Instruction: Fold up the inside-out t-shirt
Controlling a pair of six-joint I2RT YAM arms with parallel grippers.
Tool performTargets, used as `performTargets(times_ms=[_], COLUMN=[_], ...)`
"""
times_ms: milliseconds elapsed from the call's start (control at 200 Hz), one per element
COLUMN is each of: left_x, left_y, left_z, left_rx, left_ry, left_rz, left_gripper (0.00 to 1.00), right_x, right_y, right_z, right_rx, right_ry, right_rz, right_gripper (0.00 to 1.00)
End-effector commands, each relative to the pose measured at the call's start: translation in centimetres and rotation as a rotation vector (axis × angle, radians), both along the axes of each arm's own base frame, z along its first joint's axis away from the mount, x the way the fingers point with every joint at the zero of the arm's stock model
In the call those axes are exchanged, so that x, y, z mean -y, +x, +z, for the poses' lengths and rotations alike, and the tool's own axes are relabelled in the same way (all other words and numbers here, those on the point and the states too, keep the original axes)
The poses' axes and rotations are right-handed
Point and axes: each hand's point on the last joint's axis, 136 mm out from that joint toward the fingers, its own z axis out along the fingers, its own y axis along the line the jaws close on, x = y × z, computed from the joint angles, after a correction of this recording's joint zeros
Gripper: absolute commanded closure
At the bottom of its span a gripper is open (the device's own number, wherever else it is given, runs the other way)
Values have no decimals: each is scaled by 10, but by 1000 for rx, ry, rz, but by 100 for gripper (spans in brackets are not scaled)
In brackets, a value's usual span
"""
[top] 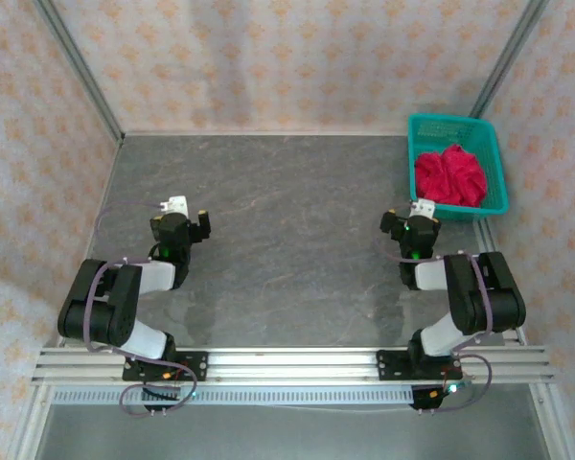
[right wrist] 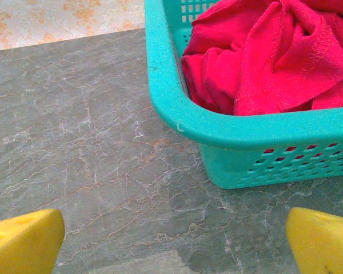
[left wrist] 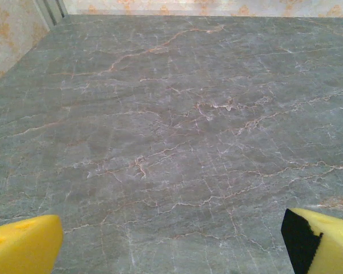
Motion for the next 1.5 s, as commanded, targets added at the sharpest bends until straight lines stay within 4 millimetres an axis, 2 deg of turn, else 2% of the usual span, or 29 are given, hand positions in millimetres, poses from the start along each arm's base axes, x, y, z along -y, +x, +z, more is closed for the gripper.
performTargets(times_ms=[0,1081,1156,1196,1261,1291,1346,1406,1491], left_x=[-7,-7,0,8,15,25,44,62,78], left_y=[8,8,11,16,16,16,12,3,-8], left_z=[11,11,14,23,41,47,61,76,92], left_rx=[34,35,25,5,-127,-166,-178,-176,-146], left_ry=[26,26,26,29,-5,1,16,52,21], left_rz=[29,29,-15,-66,-77,-134,-210,-267,-308], left_gripper=[0,0,0,0,0,0,0,0,0], right_x=[1,1,2,6,13,13,9,8,29], right_y=[7,8,6,2,-16,-24,-33,-39,-48], right_z=[10,10,12,19,45,57,78,109,141], right_rx=[37,37,47,85,169,191,208,231,197], right_ry=[-11,-9,-13,-21,-52,-66,-65,-28,47], right_rz=[-2,-1,-10,-37,-115,-130,-118,-124,-282], right_gripper=[1,1,1,1,1,1,1,1,1])
